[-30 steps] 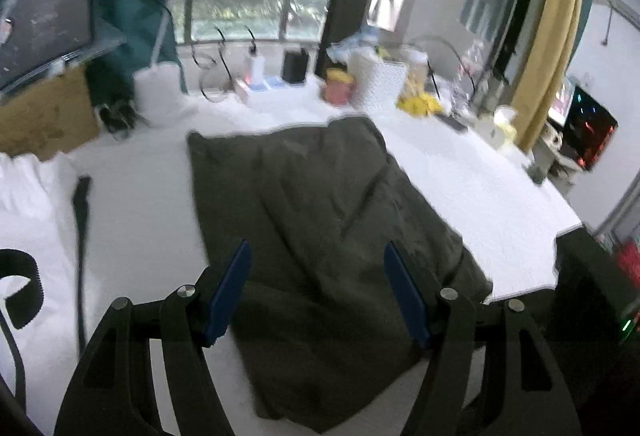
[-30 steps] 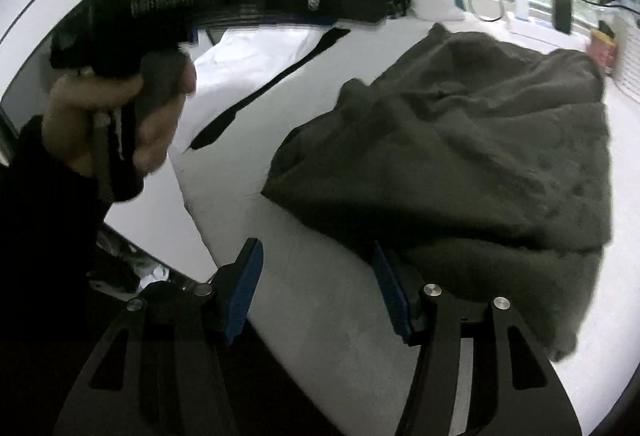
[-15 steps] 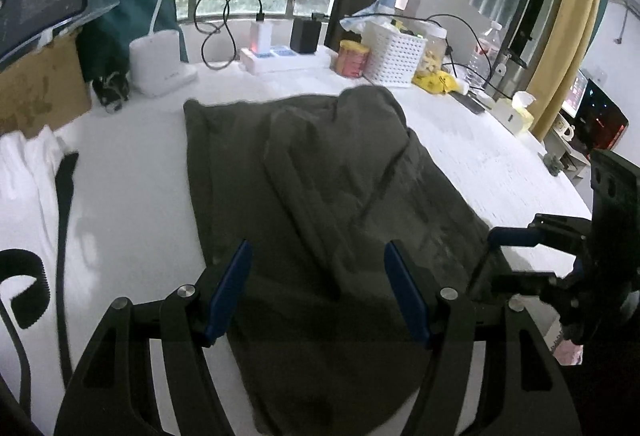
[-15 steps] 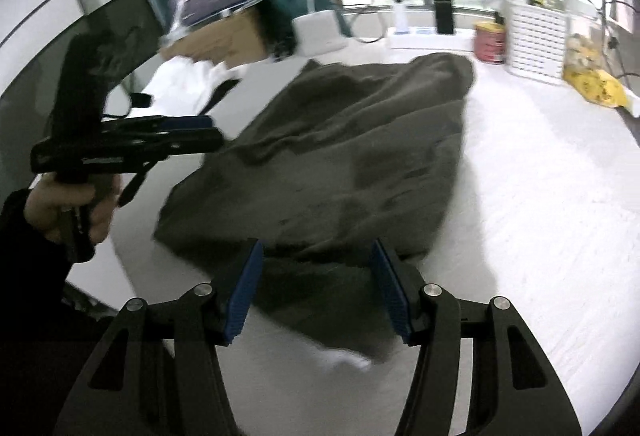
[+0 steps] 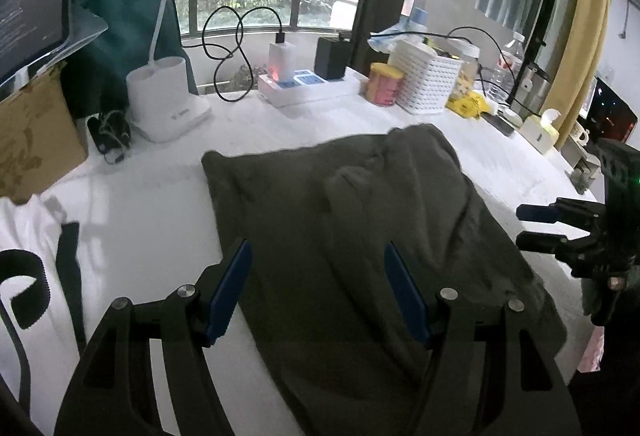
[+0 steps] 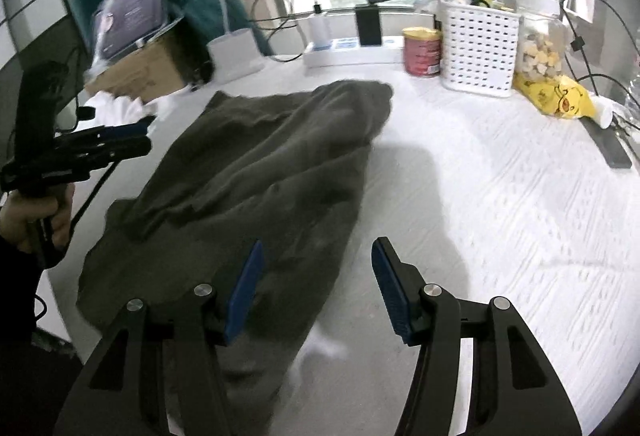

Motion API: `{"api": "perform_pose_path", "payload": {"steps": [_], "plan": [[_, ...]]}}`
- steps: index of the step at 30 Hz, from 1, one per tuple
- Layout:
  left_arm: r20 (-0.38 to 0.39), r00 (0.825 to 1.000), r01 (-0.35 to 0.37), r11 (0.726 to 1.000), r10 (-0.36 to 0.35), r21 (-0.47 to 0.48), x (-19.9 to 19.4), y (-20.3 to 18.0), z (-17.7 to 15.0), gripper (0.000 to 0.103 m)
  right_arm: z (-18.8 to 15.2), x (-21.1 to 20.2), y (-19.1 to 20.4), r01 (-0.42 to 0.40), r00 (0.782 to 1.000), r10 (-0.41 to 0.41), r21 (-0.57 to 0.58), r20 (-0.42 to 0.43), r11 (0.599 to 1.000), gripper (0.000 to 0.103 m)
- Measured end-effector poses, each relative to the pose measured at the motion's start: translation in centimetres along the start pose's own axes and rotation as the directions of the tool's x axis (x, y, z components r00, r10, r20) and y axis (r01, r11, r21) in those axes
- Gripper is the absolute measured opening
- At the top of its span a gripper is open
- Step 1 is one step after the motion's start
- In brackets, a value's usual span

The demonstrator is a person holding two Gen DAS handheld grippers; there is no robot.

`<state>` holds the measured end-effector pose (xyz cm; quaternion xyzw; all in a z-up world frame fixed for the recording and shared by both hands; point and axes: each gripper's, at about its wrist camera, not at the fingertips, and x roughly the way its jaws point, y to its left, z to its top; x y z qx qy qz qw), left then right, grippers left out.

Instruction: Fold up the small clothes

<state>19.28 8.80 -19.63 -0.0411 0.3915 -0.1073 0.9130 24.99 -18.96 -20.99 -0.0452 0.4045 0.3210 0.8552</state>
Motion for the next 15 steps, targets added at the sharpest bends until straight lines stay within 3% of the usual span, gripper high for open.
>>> {"api": "perform_pose_path", "payload": {"steps": [5, 8, 15], "plan": [[0.01, 1.0, -0.002, 1.0, 0.002, 0.021, 1.4, 1.1, 1.2, 0.068, 1.8, 1.3, -1.0, 0.021, 1.0, -0.021, 0.025, 0.005, 0.999, 0.06], [0.011, 1.0, 0.029, 0.999, -0.029, 0.021, 2.7, 1.9, 2.1, 0.05, 2.5, 1.8, -1.6, 0.008, 1.0, -0.008, 0.046, 0.017, 0.999, 0.06], [-0.02, 1.0, 0.022, 0.999, -0.023, -0.025, 6.2, 3.9, 3.7, 0.05, 4.4, 3.0, -3.0, 0.031, 0.998, -0.034, 0.069, 0.043, 0.997, 0.06]]}}
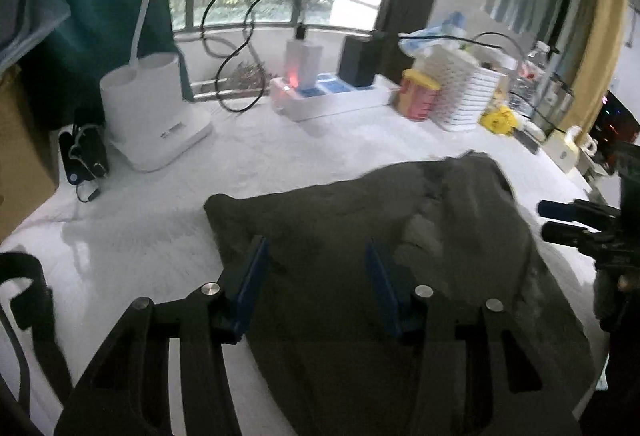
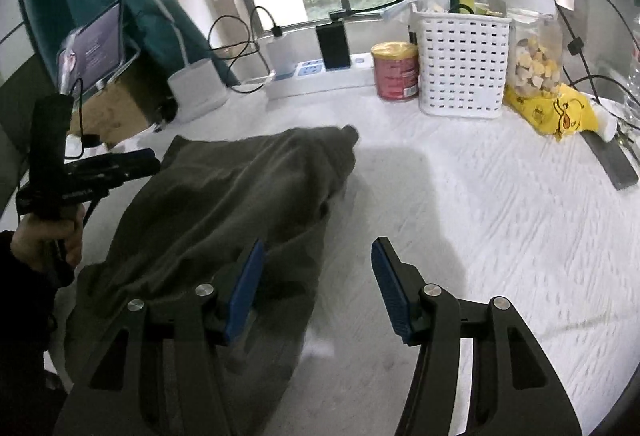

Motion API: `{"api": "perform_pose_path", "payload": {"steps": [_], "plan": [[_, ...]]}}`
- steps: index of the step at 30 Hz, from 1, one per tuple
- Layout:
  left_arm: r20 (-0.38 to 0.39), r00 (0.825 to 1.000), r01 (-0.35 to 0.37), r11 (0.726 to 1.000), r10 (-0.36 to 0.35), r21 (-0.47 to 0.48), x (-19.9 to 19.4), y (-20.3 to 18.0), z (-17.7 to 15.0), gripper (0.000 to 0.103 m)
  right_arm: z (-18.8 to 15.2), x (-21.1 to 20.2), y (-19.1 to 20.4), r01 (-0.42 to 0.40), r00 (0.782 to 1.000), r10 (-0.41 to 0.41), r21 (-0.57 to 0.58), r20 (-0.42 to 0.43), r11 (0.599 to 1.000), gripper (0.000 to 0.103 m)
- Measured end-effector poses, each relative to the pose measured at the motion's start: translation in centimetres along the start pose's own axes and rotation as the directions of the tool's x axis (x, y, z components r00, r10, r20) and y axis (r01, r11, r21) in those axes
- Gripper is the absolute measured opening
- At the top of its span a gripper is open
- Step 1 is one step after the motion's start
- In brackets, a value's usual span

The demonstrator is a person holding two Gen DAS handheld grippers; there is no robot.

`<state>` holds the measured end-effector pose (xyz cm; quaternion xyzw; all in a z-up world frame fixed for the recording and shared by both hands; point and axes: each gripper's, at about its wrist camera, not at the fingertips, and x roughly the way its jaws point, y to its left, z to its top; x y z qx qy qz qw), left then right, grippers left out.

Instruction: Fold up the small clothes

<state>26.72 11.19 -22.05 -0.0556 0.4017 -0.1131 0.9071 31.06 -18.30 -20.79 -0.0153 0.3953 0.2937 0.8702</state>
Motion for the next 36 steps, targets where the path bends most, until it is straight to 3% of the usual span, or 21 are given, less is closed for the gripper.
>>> {"api": "perform_pose_path", "payload": {"steps": [5, 8, 14, 16, 17, 20, 21, 23, 24, 31, 36], "plan": [[-0.043, 0.999, -0.01, 0.999, 0.008, -0.042, 2.0, 1.6, 0.5, 0.051, 2.1, 1.5, -0.9, 0.016, 1.0, -0.016, 0.006, 0.012, 1.0, 0.059], [-0.041, 0.999, 0.019, 0.999, -0.02, -0.026, 2.4, 1.5, 0.6, 0.051, 3.1, 2.6, -1.6, 0.01, 1.0, -0.011, 0.03, 0.011, 0.999, 0.048], [-0.046, 0.998, 0.045, 0.999, -0.044, 0.011, 3.3, 1.1, 0.6, 0.05, 4.3, 4.9, -2.6, -0.046, 0.999, 0.047, 0.09, -0.005, 0.995, 0.043], [-0.039, 0.997, 0.065, 0.998, -0.064, 0.022, 3.2, 1.0, 0.6, 0.032, 4.3, 5.8, -3.0, -0.087, 0.996, 0.091, 0.116, -0.022, 0.989, 0.043], [-0.042, 0.996, 0.08, 0.996, -0.079, 0.028, 3.2, 0.9, 0.6, 0.01, 4.2, 6.2, -3.1, -0.103, 0.994, 0.108, 0.131, -0.031, 0.986, 0.043], [-0.035, 0.997, 0.076, 0.995, -0.074, 0.068, 3.1, 0.0, 0.6, 0.005, 4.1, 7.4, -3.4, -0.176, 0.98, 0.189, 0.181, -0.056, 0.968, 0.04], [-0.019, 0.998, 0.063, 0.995, -0.061, 0.083, 2.8, -0.3, 0.7, 0.005, 4.2, 7.7, -3.5, -0.203, 0.974, 0.218, 0.195, -0.059, 0.96, 0.03], [0.006, 0.999, 0.049, 0.995, -0.05, 0.092, 2.3, -0.5, 0.9, 0.004, 4.5, 7.8, -3.5, -0.217, 0.971, 0.232, 0.202, -0.054, 0.955, 0.027], [0.02, 0.999, 0.049, 0.995, -0.051, 0.09, 2.0, -0.4, 1.0, 0.004, 4.8, 7.6, -3.3, -0.218, 0.972, 0.23, 0.192, -0.046, 0.957, 0.013], [0.103, 0.994, 0.029, 0.997, -0.036, 0.07, -0.3, 0.6, 2.8, 0.004, 7.5, 4.8, -2.8, -0.192, 0.98, 0.185, 0.112, 0.074, 0.975, 0.01], [0.113, 0.994, 0.006, 0.999, -0.01, 0.031, 0.5, 2.4, 3.8, 0.004, 8.6, 5.4, -3.5, -0.148, 0.987, 0.142, 0.08, 0.077, 0.986, 0.01]]}}
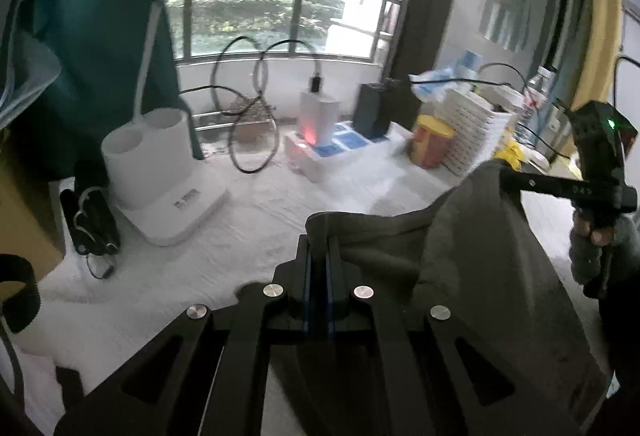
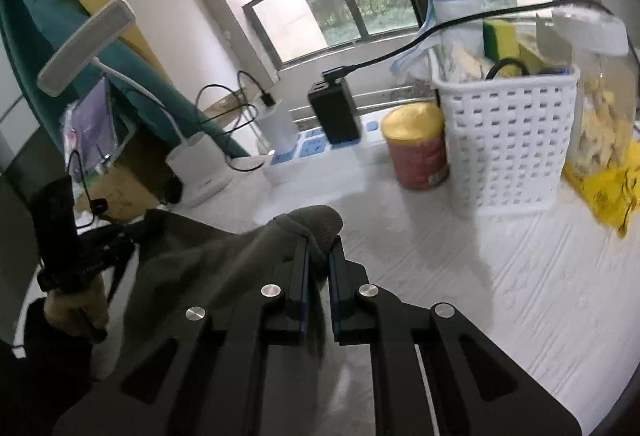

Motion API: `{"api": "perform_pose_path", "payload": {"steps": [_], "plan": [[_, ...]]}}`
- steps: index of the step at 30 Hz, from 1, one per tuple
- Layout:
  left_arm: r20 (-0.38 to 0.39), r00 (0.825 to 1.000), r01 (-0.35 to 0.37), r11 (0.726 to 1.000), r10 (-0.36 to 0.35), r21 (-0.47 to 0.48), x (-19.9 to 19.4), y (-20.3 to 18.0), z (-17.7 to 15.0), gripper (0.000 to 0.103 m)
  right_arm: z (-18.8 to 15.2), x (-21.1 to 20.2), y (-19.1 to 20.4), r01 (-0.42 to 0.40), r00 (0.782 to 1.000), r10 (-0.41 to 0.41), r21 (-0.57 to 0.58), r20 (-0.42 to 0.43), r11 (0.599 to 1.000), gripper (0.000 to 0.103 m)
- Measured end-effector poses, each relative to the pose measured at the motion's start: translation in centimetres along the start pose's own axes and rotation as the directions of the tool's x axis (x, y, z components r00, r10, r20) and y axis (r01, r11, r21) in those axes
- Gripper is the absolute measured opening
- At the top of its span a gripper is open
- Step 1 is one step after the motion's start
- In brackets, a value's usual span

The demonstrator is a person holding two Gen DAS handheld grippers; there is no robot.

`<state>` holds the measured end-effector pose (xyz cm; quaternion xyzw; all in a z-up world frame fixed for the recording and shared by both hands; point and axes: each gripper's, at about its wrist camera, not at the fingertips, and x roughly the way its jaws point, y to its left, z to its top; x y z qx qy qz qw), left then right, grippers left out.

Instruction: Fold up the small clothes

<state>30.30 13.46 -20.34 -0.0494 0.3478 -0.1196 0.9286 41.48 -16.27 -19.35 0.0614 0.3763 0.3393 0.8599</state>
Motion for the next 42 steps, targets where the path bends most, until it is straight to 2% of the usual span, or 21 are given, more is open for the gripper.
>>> {"api": "perform_pose_path", "payload": {"steps": [5, 8, 10, 11, 12, 13, 14, 15, 16, 18, 20, 23, 26, 27, 30, 31, 35, 38, 42], "plan": [[-0.096, 0.995, -0.022, 0.998, 0.017, -0.054, 2.5, 1.3, -0.9, 0.005, -1.1, 3.2, -0.7, 0.067, 0.995, -0.069, -0.028, -0.072, 0.997, 0.01], [-0.109, 0.994, -0.038, 0.996, 0.029, -0.078, 2.2, 1.2, -1.1, 0.006, -1.8, 3.9, -0.9, 0.091, 0.992, -0.094, -0.035, -0.088, 0.995, 0.01], [-0.089, 0.995, -0.051, 0.996, 0.045, -0.072, 1.3, 0.8, -0.8, 0.011, -1.8, 3.8, -1.0, 0.091, 0.992, -0.093, -0.03, -0.082, 0.995, 0.01], [-0.076, 0.996, -0.055, 0.996, 0.049, -0.074, 0.8, 0.5, -0.6, 0.021, -1.7, 3.8, -1.0, 0.088, 0.993, -0.09, -0.026, -0.082, 0.996, 0.01], [-0.058, 0.997, -0.051, 0.995, 0.046, -0.082, 0.2, 0.2, -0.4, 0.038, -1.7, 3.8, -1.0, 0.088, 0.993, -0.09, -0.025, -0.083, 0.996, 0.01], [-0.045, 0.998, -0.042, 0.995, 0.039, -0.087, -0.2, -0.2, -0.3, 0.047, -1.7, 3.7, -1.1, 0.091, 0.992, -0.093, -0.028, -0.085, 0.996, 0.01], [-0.031, 0.999, -0.032, 0.996, 0.029, -0.088, -0.6, -0.4, -0.3, 0.062, -1.8, 3.6, -1.0, 0.094, 0.992, -0.097, -0.032, -0.085, 0.995, 0.015], [-0.01, 1.0, -0.013, 0.997, 0.013, -0.082, -1.2, -1.1, -0.2, 0.067, -1.8, 3.4, -1.0, 0.106, 0.991, -0.108, -0.037, -0.081, 0.994, 0.021], [-0.001, 1.0, -0.009, 0.997, 0.009, -0.077, -1.5, -1.5, -0.1, 0.067, -2.0, 3.3, -1.0, 0.114, 0.99, -0.117, -0.04, -0.074, 0.993, 0.025], [0.016, 1.0, -0.017, 0.997, 0.018, -0.069, -2.0, -2.5, 0.0, 0.067, -2.1, 3.1, -1.1, 0.12, 0.991, -0.123, -0.039, -0.062, 0.992, 0.04], [0.017, 1.0, 0.008, 0.998, -0.007, -0.057, -2.0, -3.2, -0.2, 0.067, -2.1, 2.7, -1.6, 0.118, 0.991, -0.119, -0.023, -0.055, 0.993, 0.04], [-0.056, 0.997, 0.045, 0.999, -0.044, 0.015, -0.1, -4.8, -1.1, 0.067, -2.1, 2.7, -1.9, 0.107, 0.993, -0.107, -0.004, -0.057, 0.994, 0.04], [-0.142, 0.986, 0.097, 0.995, -0.091, 0.037, 2.1, -5.1, -2.4, 0.064, -2.3, 2.8, -2.2, 0.079, 0.995, -0.077, 0.018, -0.067, 0.997, 0.04], [-0.169, 0.98, 0.11, 0.994, -0.104, 0.027, 2.9, -4.9, -2.8, 0.043, -2.4, 2.8, -2.2, 0.066, 0.995, -0.064, 0.024, -0.07, 0.998, 0.04], [-0.175, 0.978, 0.12, 0.993, -0.117, 0.009, 3.2, -4.1, -3.3, 0.012, -2.5, 2.9, -2.1, 0.049, 0.996, -0.047, 0.025, -0.075, 0.998, 0.04], [-0.169, 0.977, 0.135, 0.991, -0.133, 0.006, 3.0, -4.0, -3.1, 0.007, -2.5, 3.1, -2.1, 0.044, 0.996, -0.042, 0.027, -0.077, 0.999, 0.04], [-0.085, 0.986, 0.143, 0.99, -0.142, 0.0, 0.4, -3.8, -1.9, 0.003, -2.1, 4.0, -1.1, 0.047, 0.995, -0.045, 0.021, -0.092, 0.999, 0.04], [-0.047, 0.99, 0.132, 0.991, -0.132, -0.004, -1.0, -3.6, -0.9, 0.003, -1.7, 4.5, 0.0, 0.047, 0.995, -0.047, -0.004, -0.085, 0.999, 0.034], [-0.055, 0.993, 0.104, 0.994, -0.103, 0.016, -1.5, -2.7, -0.6, 0.003, -1.3, 5.5, 0.5, 0.072, 0.994, -0.073, -0.021, -0.087, 0.997, 0.034]]}}
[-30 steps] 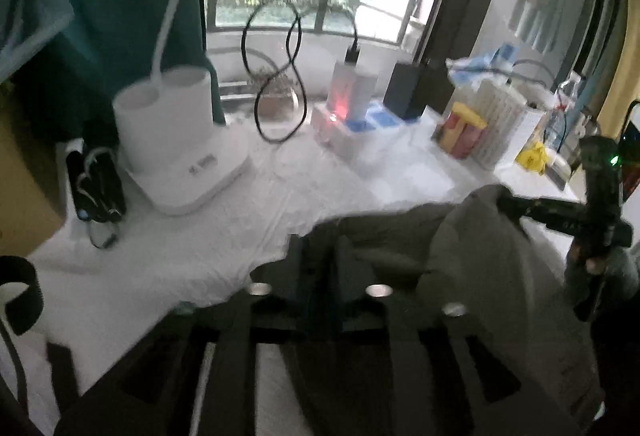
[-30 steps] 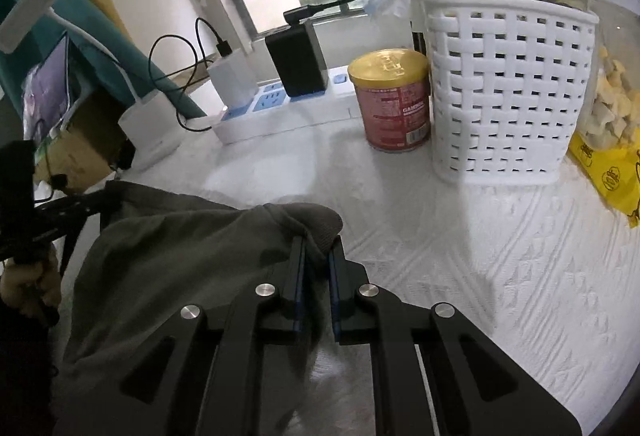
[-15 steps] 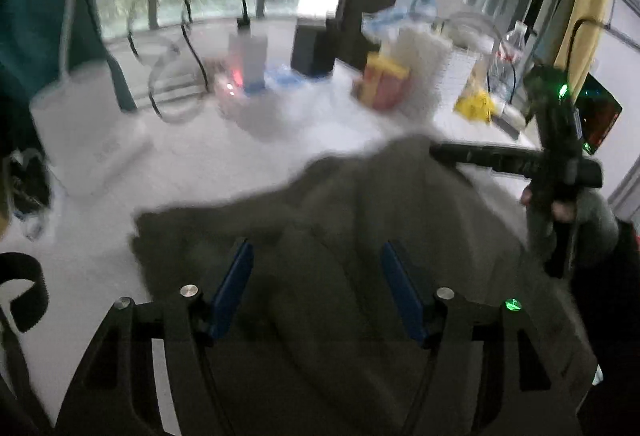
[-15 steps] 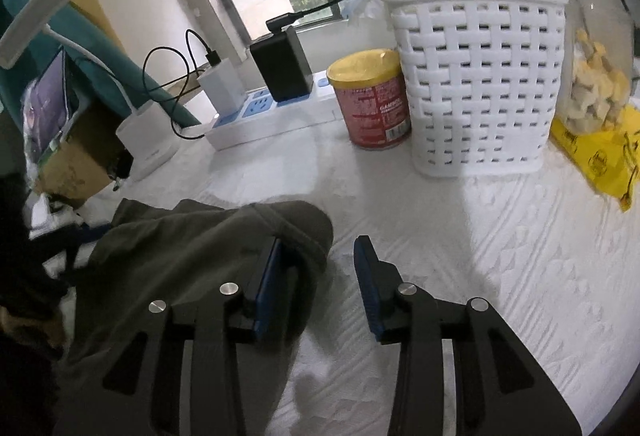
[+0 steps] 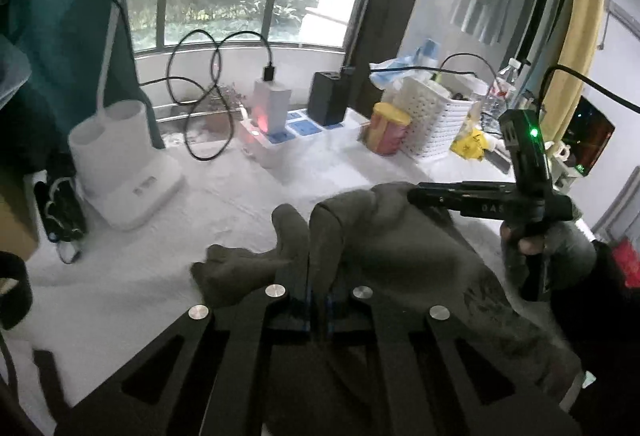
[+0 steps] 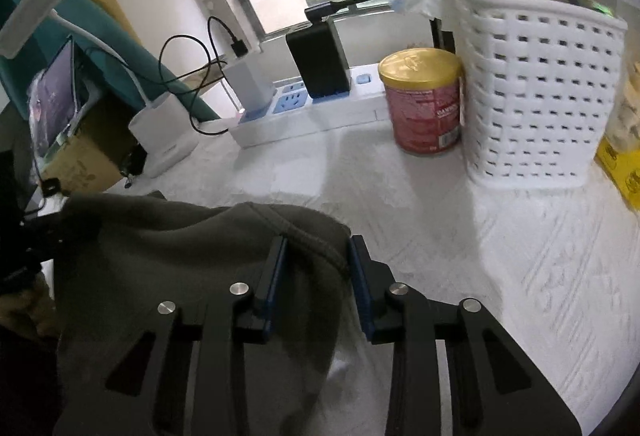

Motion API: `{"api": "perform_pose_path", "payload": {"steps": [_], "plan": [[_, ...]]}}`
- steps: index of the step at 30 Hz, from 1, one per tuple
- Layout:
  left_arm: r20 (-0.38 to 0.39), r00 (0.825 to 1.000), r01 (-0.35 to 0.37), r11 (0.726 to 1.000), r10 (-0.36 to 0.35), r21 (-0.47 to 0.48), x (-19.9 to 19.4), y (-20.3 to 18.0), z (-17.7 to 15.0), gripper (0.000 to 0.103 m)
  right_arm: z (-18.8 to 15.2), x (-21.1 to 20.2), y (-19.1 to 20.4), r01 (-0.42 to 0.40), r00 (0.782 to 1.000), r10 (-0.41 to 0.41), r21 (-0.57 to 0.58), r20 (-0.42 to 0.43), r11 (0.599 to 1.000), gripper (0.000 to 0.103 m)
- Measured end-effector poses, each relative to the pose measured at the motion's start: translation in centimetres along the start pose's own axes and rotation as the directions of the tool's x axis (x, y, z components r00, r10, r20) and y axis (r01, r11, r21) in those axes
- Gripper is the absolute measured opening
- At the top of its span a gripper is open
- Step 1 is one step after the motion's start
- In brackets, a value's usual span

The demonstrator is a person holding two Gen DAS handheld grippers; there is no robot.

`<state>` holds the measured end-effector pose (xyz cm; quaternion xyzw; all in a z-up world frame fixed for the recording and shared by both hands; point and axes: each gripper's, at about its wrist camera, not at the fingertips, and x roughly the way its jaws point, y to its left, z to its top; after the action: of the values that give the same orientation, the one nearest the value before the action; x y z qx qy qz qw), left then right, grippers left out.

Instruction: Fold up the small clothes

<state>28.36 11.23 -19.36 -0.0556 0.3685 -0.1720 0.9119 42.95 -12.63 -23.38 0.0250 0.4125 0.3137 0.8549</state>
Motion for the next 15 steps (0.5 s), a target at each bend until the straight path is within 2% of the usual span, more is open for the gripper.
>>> {"api": "perform_pose_path", "payload": {"steps": [3, 6, 15], "plan": [[-0.061, 0.998, -0.011, 0.999, 0.009, -0.043, 1.5, 1.8, -1.0, 0.003, -0.1, 0.6, 0.2, 0.01, 1.0, -0.01, -0.012, -0.01, 1.0, 0.034], [-0.089, 0.996, -0.014, 0.998, 0.008, -0.066, 2.2, 2.3, -2.2, 0.003, -0.1, 0.6, 0.3, 0.011, 1.0, -0.011, -0.016, -0.008, 1.0, 0.034], [-0.075, 0.997, -0.035, 0.993, 0.026, -0.114, 0.8, 2.2, -2.7, 0.004, -0.3, -1.0, 0.6, 0.028, 1.0, -0.028, -0.017, 0.008, 0.999, 0.034]]}}
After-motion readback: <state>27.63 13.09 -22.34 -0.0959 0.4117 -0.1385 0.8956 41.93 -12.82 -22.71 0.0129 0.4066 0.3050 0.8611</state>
